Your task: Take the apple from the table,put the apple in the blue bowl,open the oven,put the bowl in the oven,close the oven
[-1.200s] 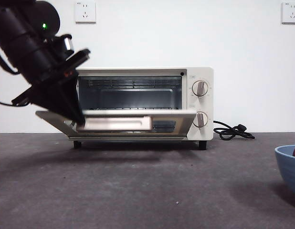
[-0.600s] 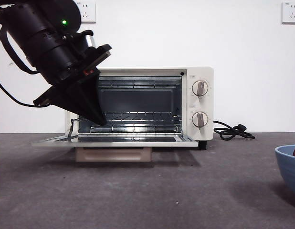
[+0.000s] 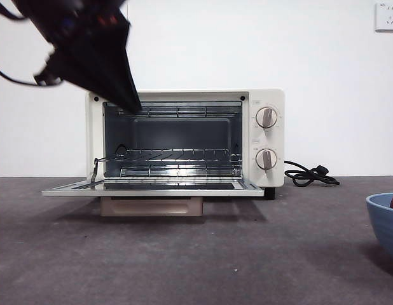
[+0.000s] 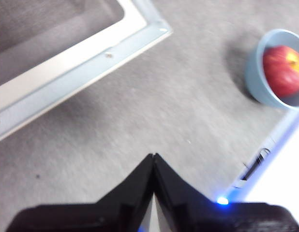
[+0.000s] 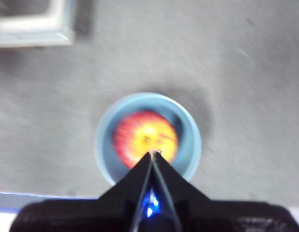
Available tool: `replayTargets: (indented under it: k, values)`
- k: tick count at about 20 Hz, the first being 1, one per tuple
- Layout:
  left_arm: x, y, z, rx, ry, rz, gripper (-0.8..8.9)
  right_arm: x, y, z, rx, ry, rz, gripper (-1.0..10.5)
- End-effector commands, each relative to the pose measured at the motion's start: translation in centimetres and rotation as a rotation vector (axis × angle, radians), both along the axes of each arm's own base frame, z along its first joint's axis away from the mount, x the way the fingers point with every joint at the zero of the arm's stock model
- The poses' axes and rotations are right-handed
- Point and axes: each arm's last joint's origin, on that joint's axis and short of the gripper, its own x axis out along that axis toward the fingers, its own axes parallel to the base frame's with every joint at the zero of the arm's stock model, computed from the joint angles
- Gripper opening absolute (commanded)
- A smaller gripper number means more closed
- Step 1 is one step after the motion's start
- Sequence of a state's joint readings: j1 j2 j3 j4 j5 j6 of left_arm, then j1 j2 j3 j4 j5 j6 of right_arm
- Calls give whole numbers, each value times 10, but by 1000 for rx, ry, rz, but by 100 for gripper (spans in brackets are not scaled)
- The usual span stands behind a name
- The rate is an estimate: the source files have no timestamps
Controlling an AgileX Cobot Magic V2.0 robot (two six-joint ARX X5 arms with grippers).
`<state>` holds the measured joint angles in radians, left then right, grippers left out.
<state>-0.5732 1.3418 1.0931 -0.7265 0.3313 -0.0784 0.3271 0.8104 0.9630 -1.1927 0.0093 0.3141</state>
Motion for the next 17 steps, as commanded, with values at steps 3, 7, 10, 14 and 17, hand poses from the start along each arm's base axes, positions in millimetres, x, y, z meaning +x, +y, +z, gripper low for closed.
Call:
replayTargets:
  k: [3,7,10,14,17]
  values:
    - [-24,13,19,-6,-31,-26,-5,13,3,-9,-90,88,14,1]
    - [-43,25,32,-3,-33,-30,-5,21,5,-15,-115,136,32,2]
    - [-58,36,39,9,-23,-37,-5,24,3,-21,-131,200,18,2]
    - [-82,52,52,7,-60,-29,-5,34,-9,-30,-134,242,-29,2]
    - [-96,61,61,-30,-116,-28,-5,44,-17,-44,-102,328,-19,27]
